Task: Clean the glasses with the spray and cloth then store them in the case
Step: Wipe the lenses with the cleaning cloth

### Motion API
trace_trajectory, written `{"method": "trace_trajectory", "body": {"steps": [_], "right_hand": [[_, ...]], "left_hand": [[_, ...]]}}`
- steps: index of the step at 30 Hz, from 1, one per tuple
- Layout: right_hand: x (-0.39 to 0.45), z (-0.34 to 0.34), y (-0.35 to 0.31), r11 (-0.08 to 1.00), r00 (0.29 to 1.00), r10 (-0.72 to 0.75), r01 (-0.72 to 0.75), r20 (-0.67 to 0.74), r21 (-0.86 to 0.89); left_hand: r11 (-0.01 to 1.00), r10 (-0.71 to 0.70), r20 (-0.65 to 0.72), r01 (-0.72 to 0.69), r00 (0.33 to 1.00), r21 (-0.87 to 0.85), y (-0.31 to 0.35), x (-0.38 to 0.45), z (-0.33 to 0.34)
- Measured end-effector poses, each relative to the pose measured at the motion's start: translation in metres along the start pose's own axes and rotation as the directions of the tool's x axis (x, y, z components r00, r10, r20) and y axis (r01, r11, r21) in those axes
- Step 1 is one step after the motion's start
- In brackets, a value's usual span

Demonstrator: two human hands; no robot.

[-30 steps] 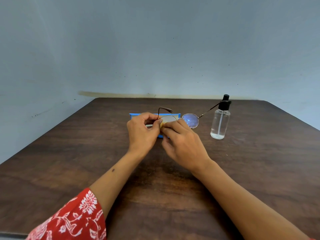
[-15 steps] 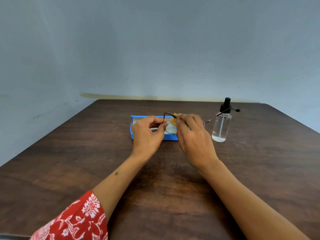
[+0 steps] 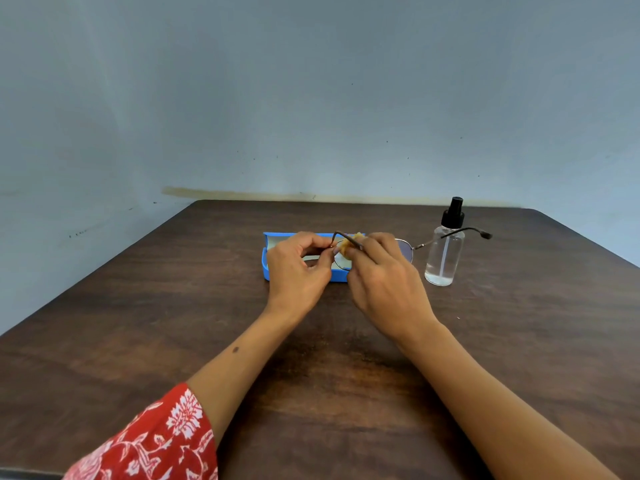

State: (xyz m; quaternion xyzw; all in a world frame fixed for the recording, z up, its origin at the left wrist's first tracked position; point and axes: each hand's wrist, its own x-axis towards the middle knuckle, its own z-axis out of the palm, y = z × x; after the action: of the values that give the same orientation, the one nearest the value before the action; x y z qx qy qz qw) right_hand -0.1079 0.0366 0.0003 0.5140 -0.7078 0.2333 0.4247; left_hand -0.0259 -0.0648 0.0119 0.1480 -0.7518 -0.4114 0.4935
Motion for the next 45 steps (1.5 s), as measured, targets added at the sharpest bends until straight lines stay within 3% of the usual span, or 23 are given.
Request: {"method": "trace_trajectory", "body": {"steps": [4,9,16,21,28,34,39,45], "right_hand": [[0.000,0.000,-0.004,0.999,1.000,-0.027,0.027,-0.007,0.026],[0.001,0.000,0.004,0.992,0.996,0.089,-0.088,0.009,-0.085],[0.001,-0.001,-0.004,0.997,1.000,-0.011,0.012,-0.011,0.073],[0.002,0.002,0.004,0.993,0.994,0.105,-0.103,0.027,-0.061],[0.001,-0.002,-0.007,0.996,1.000,-0.014,0.014,0.000,0.088],[0.003,0.001,-0.002,0.993,0.995,0.098,-0.096,0.026,-0.063],[0.001,0.004,-0.008,0.997,0.999,0.041,-0.043,0.025,0.068],[0.002,0.003,0.003,0.993,0.993,0.121,-0.121,0.006,-0.014]], "left_hand": [[1.000,-0.003,0.015,0.003,1.000,0.003,0.000,0.000,-0.001],[0.999,0.006,0.008,-0.007,1.000,0.036,0.000,0.000,0.001],[1.000,-0.009,-0.001,0.009,1.000,0.000,0.000,0.000,-0.001],[1.000,-0.012,0.001,0.012,1.000,0.001,-0.001,0.000,0.002],[1.000,-0.003,0.000,0.003,1.000,0.015,-0.003,0.001,0.000],[1.000,0.007,-0.003,-0.007,1.000,0.007,0.000,-0.001,0.002],[1.000,-0.012,-0.018,0.012,1.000,-0.002,-0.002,0.001,0.000],[1.000,0.000,-0.009,0.000,1.000,0.022,-0.001,0.000,0.003]]}}
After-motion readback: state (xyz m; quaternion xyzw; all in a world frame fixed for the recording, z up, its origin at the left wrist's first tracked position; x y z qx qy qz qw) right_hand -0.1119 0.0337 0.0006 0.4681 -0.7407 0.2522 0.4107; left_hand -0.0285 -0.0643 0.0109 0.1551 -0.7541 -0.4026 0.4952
